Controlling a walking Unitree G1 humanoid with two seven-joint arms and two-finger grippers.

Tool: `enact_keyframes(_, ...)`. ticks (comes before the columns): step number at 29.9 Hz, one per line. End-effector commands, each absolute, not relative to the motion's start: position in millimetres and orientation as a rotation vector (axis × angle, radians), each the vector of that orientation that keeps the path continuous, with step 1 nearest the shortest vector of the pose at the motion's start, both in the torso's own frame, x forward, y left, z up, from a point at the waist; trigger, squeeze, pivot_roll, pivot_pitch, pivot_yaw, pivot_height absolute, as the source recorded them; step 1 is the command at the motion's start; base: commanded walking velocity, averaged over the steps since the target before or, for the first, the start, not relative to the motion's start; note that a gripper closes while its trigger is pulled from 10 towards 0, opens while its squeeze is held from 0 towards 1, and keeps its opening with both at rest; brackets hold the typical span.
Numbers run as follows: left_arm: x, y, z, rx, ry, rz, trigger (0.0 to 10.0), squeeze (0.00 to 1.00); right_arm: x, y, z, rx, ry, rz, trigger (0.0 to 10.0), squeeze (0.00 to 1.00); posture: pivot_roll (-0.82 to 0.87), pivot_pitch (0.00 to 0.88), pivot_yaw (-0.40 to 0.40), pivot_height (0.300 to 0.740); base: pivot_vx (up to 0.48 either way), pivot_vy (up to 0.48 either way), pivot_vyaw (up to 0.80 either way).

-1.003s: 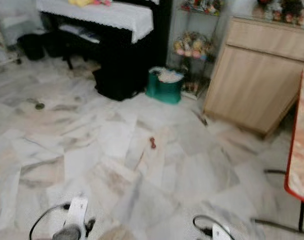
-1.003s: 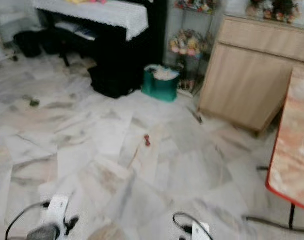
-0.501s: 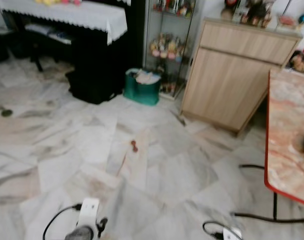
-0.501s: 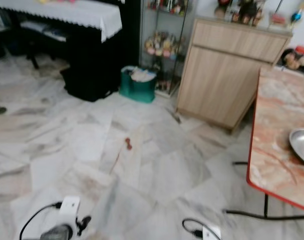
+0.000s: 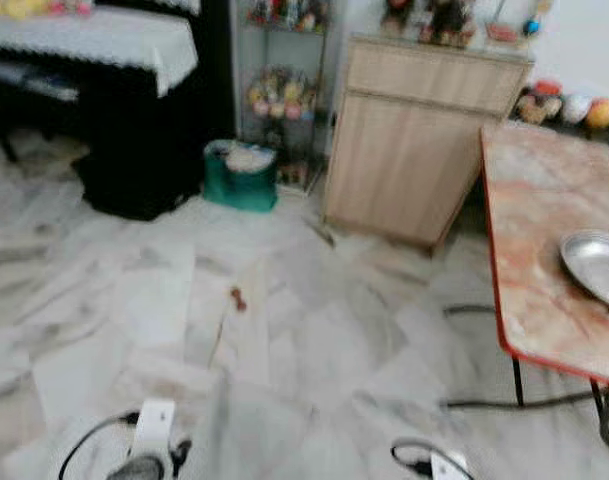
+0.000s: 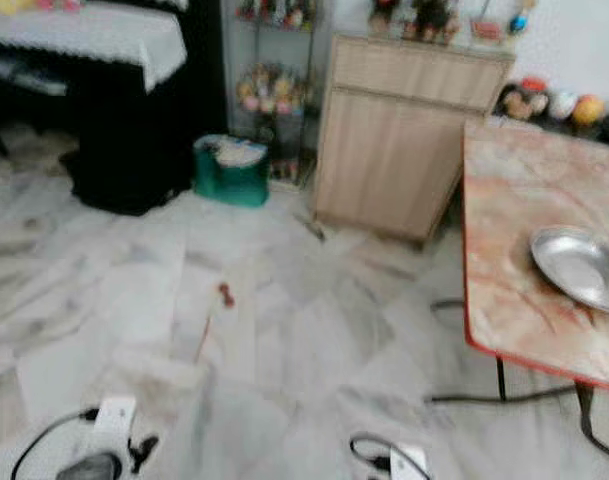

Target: Setting the table

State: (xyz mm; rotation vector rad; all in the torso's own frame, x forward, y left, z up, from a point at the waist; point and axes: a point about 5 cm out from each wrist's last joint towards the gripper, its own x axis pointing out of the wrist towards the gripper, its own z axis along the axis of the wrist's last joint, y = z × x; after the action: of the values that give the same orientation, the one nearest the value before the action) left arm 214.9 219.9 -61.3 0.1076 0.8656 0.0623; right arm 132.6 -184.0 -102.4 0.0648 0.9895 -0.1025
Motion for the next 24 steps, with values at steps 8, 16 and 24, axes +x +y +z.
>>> enact_keyframes(8, 209, 207, -68, 0.108, 0.9, 0.021, 10.0, 0.0, 131, -191, -102, 0.045, 0.979, -0.118, 10.0, 0.0, 0.09, 0.0, -0.019, 0.731, 0.0, 0.0, -0.3)
enact_keyframes(16, 211, 204, -67, 0.105, 0.882, 0.012, 10.0, 0.0, 129, -194, -102, 0.021, 0.977, -0.118, 10.0, 0.0, 0.11, 0.0, -0.039, 0.731, 0.0, 0.0, 0.0)
enact_keyframes(24, 213, 201, -66, 0.134, 0.877, -0.006, 10.0, 0.0, 130, -195, -101, 0.006, 0.975, -0.128, 10.0, 0.0, 0.1, 0.0, -0.032, 0.731, 0.0, 0.0, 0.0)
